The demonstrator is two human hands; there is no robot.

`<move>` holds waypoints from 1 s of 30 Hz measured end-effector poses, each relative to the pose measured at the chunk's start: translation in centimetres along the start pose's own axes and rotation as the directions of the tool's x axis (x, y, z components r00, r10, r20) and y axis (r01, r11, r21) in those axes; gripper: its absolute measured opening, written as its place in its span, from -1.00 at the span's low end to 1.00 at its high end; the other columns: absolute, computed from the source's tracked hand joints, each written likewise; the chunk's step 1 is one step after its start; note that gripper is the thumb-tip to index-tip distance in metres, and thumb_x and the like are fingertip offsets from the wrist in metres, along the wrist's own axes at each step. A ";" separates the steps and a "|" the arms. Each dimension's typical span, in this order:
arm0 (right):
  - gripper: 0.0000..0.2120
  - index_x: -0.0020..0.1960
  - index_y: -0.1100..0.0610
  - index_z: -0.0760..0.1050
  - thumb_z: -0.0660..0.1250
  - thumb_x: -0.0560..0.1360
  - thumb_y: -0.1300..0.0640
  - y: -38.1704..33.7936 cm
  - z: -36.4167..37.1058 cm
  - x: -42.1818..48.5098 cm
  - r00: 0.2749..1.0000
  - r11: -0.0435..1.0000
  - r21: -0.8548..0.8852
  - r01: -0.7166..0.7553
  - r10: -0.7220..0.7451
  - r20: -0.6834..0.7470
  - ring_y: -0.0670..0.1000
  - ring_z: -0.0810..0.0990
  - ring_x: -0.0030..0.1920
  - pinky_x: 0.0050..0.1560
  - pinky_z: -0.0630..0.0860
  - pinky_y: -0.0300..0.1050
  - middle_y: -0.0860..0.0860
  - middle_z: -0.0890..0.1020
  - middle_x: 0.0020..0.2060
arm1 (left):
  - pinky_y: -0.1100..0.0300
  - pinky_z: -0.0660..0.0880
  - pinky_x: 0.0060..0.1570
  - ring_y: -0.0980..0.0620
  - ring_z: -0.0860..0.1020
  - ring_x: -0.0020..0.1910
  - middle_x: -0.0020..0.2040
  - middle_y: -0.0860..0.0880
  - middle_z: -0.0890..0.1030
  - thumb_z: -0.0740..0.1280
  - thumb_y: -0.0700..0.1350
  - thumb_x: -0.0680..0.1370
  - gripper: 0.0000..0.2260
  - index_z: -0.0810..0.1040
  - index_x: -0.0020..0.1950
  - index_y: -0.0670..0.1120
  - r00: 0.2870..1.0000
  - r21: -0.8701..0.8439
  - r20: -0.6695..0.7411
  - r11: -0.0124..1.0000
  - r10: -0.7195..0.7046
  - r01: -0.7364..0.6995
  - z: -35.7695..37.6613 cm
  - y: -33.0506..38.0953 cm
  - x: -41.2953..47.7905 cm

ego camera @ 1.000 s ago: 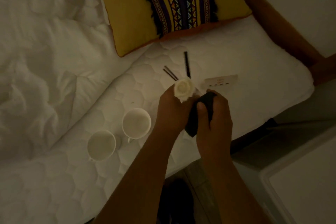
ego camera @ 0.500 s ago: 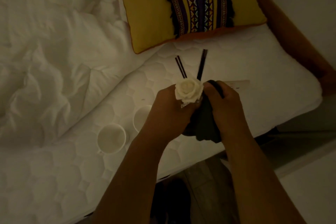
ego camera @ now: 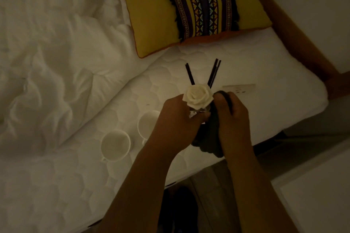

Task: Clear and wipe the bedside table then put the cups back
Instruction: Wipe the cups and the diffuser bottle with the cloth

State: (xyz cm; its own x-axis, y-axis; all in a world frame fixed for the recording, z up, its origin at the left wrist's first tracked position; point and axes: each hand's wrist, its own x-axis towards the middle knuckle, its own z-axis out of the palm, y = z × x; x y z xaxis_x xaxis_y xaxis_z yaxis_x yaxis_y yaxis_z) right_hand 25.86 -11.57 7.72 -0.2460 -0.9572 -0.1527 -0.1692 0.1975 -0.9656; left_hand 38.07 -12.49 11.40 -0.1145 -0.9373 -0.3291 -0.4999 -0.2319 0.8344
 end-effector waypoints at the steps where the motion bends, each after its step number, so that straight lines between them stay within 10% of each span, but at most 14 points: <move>1: -0.79 -0.12 0.14 0.45 0.21 0.61 0.04 0.0 0.3 -0.6 0.997 0.999 -0.037 -0.008 0.005 -0.082 -0.22 0.51 -0.33 -0.28 0.43 -0.46 -0.07 0.54 -0.31 | 0.50 0.42 -0.18 0.17 0.57 -0.15 -0.09 0.06 0.60 0.40 -0.10 0.52 -0.87 0.58 0.05 -0.04 0.999 0.019 -0.040 1.000 0.020 -0.019 0.4 -0.3 0.0; 8: -0.80 0.01 -0.04 0.35 0.15 0.57 -0.16 0.0 3.4 -4.6 0.897 0.988 -0.128 0.085 -0.132 -0.423 -0.08 0.56 -0.19 -0.21 0.57 -0.06 -0.02 0.53 -0.18 | 0.60 0.36 -0.31 0.45 0.51 -0.33 -0.38 0.26 0.49 0.41 -0.06 0.50 -0.74 0.43 -0.30 0.19 0.960 0.010 -0.261 0.995 0.097 -0.097 1.8 0.6 0.0; 12: -0.66 0.22 0.03 0.39 0.15 0.57 -0.16 0.2 3.4 -5.5 0.918 0.989 -0.079 0.127 -0.148 -0.369 -0.13 0.59 0.03 0.01 0.56 -0.15 -0.04 0.57 0.03 | 0.60 0.38 -0.27 0.42 0.53 -0.31 -0.32 0.24 0.53 0.43 -0.06 0.49 -0.81 0.48 -0.23 0.16 0.965 -0.039 -0.254 0.996 0.070 -0.083 2.1 0.7 0.3; 16: -0.74 -0.04 0.00 0.44 0.23 0.52 -0.19 -0.2 1.9 -4.0 0.914 0.991 -0.109 0.084 -0.120 -0.388 -0.21 0.57 -0.24 -0.24 0.51 -0.35 -0.16 0.56 -0.25 | 0.59 0.36 -0.31 0.44 0.49 -0.38 -0.46 0.20 0.43 0.35 -0.15 0.54 -0.64 0.36 -0.39 0.14 0.972 0.086 -0.193 0.989 0.134 -0.120 1.9 0.4 0.4; 26: -0.73 -0.16 0.02 0.64 0.34 0.46 -0.17 -0.5 -3.4 3.1 0.980 0.986 0.047 -0.160 0.153 0.126 -0.13 0.66 -0.26 -0.29 0.53 -0.36 -0.02 0.69 -0.25 | 0.69 0.31 -0.23 0.56 0.46 -0.32 -0.34 0.31 0.45 0.49 -0.07 0.44 -0.70 0.40 -0.24 0.23 0.982 0.063 0.009 0.980 0.189 -0.189 0.5 1.5 1.6; 30: -0.26 0.20 -0.03 0.55 0.26 0.17 -0.43 0.1 -3.8 4.5 0.829 0.883 0.036 -0.469 0.426 0.363 0.07 0.55 0.24 0.34 0.40 0.09 0.07 0.59 0.25 | 0.53 0.47 -0.15 0.28 0.59 -0.18 -0.16 0.12 0.63 0.47 0.01 0.44 -0.82 0.60 -0.02 0.00 0.980 0.075 0.050 0.978 0.193 -0.196 0.0 1.0 1.4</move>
State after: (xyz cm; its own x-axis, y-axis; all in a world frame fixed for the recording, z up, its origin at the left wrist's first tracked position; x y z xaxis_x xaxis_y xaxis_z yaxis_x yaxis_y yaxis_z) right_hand 21.11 -15.00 7.70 0.0701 -0.7863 -0.6139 0.0003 0.6154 -0.7882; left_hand 37.36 -14.00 11.80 -0.2519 -0.9502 -0.1837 -0.5305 -0.0232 0.8474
